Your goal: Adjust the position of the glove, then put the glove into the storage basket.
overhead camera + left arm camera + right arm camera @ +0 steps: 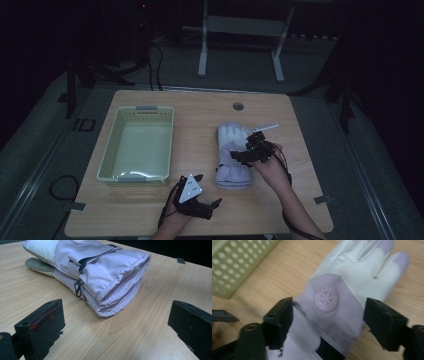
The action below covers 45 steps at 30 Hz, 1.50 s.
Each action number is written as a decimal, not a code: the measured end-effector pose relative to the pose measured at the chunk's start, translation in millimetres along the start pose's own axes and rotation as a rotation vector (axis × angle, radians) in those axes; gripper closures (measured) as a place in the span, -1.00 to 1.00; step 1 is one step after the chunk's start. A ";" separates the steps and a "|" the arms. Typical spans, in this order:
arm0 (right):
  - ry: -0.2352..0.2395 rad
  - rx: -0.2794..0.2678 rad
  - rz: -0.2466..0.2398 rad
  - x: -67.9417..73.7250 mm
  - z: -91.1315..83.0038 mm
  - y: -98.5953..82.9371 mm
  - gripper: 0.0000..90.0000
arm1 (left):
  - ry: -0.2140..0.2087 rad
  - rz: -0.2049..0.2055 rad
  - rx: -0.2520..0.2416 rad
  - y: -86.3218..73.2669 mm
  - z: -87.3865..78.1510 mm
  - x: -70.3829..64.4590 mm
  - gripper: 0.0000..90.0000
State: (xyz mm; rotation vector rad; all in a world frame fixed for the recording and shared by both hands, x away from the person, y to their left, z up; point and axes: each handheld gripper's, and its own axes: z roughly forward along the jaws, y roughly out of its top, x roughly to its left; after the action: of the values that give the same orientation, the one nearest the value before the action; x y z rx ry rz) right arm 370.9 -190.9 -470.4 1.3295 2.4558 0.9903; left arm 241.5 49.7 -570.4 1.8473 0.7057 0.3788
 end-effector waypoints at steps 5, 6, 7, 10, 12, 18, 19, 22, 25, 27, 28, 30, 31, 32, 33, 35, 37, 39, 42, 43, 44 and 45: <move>0.043 -0.066 -0.067 -11.1 -18.9 -12.0 -0.56 | 0.005 -0.004 0.004 0.2 0.5 0.3 -0.98; 0.030 -0.107 -0.114 -16.8 -26.3 -17.2 -0.56 | 0.002 -0.007 0.006 0.4 0.5 0.9 -0.98; 0.014 -0.126 -0.144 -20.2 -30.0 -20.2 -0.56 | 0.000 -0.012 0.009 0.5 0.8 1.5 -0.98; -0.020 -0.183 -0.200 -26.8 -37.1 -28.3 -0.58 | 0.015 -0.028 0.019 1.0 1.7 2.4 -0.98; -0.034 -0.184 -0.213 -35.2 -42.2 -35.8 -0.60 | 0.022 -0.039 0.029 1.4 2.7 3.4 -0.98; -0.074 -0.186 -0.242 -59.1 -48.3 -59.5 -0.61 | -0.006 -0.037 0.064 2.5 4.9 4.6 -0.98; -0.079 -0.187 -0.245 -62.1 -49.7 -63.0 -0.60 | -0.009 -0.033 0.070 3.1 5.4 4.1 -0.98; -0.091 -0.185 -0.248 -69.7 -53.3 -71.7 -0.60 | -0.049 -0.082 0.075 7.9 4.7 4.8 -0.98; -0.114 -0.163 -0.258 -75.2 -56.3 -80.5 -0.60 | -0.051 -0.143 0.048 19.1 1.0 5.4 -0.98; -0.110 -0.170 -0.257 -75.6 -56.9 -81.4 -0.60 | -0.074 -0.151 0.037 27.9 -2.3 8.5 -0.98; -0.108 -0.186 -0.260 -75.8 -57.9 -82.6 -0.60 | -0.061 -0.142 0.048 38.1 -4.6 11.9 -0.98; -0.123 -0.217 -0.259 -74.8 -60.3 -83.3 -0.60 | -0.041 -0.134 0.040 47.9 -7.6 14.9 -0.98; -0.123 -0.217 -0.259 -74.8 -60.3 -83.3 -0.60 | -0.041 -0.134 0.040 47.9 -7.6 14.9 -0.98; -0.095 -0.240 -0.262 -73.2 -61.9 -81.8 -0.59 | -0.061 -0.161 0.007 57.3 -11.7 19.6 -0.98; -0.095 -0.238 -0.267 -72.0 -62.6 -80.4 -0.59 | -0.068 -0.179 0.006 62.9 -13.2 21.4 -0.98; -0.071 -0.232 -0.256 -70.5 -63.4 -76.4 -0.57 | -0.082 -0.190 0.020 74.7 -15.0 24.8 -0.98; -0.034 -0.232 -0.224 -69.2 -62.8 -72.1 -0.57 | -0.073 -0.187 0.027 84.2 -13.5 27.3 -0.98; 0.010 -0.235 -0.207 -67.2 -60.8 -67.7 -0.59 | -0.062 -0.179 0.037 91.6 -10.8 29.5 -0.98; 0.010 -0.214 -0.231 -60.8 -56.2 -60.7 -0.59 | -0.072 -0.189 0.052 98.4 -3.7 34.4 -0.98; -0.004 -0.194 -0.228 -59.0 -54.3 -57.9 -0.59 | -0.072 -0.189 0.052 98.4 -3.7 34.4 -0.98; -0.013 -0.175 -0.224 -57.7 -52.3 -55.4 -0.60 | -0.063 -0.184 0.070 100.8 2.4 37.1 -0.98; -0.014 -0.159 -0.203 -57.2 -50.1 -52.9 -0.66 | -0.068 -0.196 0.085 101.8 5.8 38.9 -0.98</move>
State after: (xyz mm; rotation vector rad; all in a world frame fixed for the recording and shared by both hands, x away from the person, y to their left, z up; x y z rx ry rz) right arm 346.2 -280.1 -474.0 1.0118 2.3867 1.0930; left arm 304.3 44.2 -481.4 1.8415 0.8585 0.1597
